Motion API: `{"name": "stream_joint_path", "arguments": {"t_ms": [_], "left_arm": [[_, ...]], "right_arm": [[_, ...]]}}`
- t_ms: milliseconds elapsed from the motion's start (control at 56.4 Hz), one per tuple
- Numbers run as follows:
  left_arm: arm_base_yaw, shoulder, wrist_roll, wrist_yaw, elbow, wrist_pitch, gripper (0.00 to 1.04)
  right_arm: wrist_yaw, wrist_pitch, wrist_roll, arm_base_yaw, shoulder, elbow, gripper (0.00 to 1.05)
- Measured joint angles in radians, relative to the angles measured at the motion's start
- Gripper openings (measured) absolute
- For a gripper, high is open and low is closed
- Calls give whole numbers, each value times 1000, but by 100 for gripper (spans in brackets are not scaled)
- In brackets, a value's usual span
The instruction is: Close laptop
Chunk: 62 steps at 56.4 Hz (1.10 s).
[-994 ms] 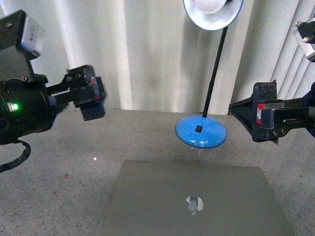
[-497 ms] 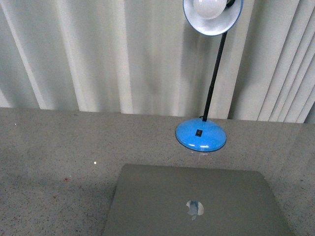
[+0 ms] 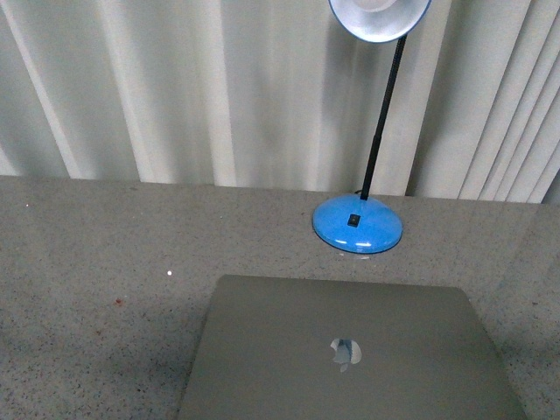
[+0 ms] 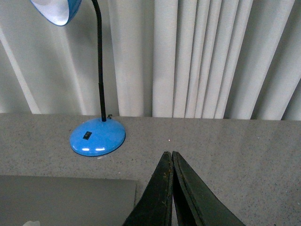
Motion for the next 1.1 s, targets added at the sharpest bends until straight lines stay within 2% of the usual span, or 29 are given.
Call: {"name": "stream_joint_path", "arguments": {"t_ms": [532,1100], "left_arm": [[3,-377,0,4,-18,-325,4],[3,-643,0,4,-18,-581,4]], "right_arm": [[-3,-330,0,0,-379,-32,3],[-3,-573,0,-1,-632,-33,3]]}}
